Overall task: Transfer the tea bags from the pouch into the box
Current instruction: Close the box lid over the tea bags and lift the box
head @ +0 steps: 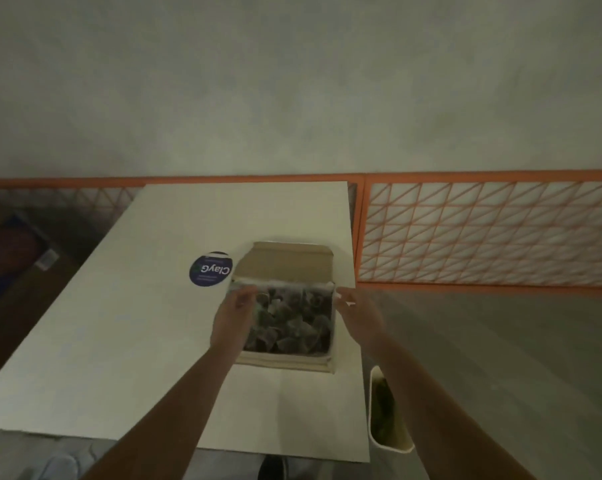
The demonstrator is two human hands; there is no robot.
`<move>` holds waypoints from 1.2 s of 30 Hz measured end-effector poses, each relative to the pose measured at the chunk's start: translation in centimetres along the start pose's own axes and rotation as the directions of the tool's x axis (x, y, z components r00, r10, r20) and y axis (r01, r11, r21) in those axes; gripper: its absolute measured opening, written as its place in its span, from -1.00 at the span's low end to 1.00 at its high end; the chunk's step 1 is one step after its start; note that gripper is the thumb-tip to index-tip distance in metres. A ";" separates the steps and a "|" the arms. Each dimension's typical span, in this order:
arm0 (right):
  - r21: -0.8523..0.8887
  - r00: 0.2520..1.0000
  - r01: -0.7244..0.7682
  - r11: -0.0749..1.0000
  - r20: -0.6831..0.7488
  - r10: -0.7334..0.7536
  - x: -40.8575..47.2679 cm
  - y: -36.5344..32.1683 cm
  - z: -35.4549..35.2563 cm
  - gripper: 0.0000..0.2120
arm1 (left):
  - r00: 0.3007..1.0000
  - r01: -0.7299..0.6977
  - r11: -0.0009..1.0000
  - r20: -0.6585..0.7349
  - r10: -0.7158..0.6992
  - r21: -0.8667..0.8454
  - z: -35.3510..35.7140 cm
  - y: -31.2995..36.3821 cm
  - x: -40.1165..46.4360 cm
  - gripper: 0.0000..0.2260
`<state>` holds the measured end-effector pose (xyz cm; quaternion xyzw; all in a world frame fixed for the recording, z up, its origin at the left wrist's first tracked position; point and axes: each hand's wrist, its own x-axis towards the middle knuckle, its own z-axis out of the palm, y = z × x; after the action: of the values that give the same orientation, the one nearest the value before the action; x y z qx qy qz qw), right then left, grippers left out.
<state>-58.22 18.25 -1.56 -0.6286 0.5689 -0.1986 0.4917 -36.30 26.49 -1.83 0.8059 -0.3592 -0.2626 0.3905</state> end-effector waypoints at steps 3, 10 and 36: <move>-0.014 0.999 -0.017 1.000 -0.052 0.016 1.6 -0.9 2.4 -0.66 | 1.000 0.011 1.000 -0.006 -0.011 0.009 -1.9 -1.9 2.4 -0.77; -0.021 0.949 -0.135 0.991 -0.291 0.123 4.5 -1.4 5.9 -0.62 | 0.995 0.091 0.991 0.035 -0.095 0.099 -3.2 -5.0 9.8 -0.69; 0.147 0.926 -0.212 0.966 -0.285 0.247 10.0 -2.1 6.1 -0.64 | 0.957 0.212 0.938 0.252 -0.142 -0.274 -1.5 -5.8 11.6 -0.76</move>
<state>-49.47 11.26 -5.52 -0.4910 0.6946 -0.2651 0.4541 -26.07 20.60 -7.34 0.7315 -0.2836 -0.4389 0.4380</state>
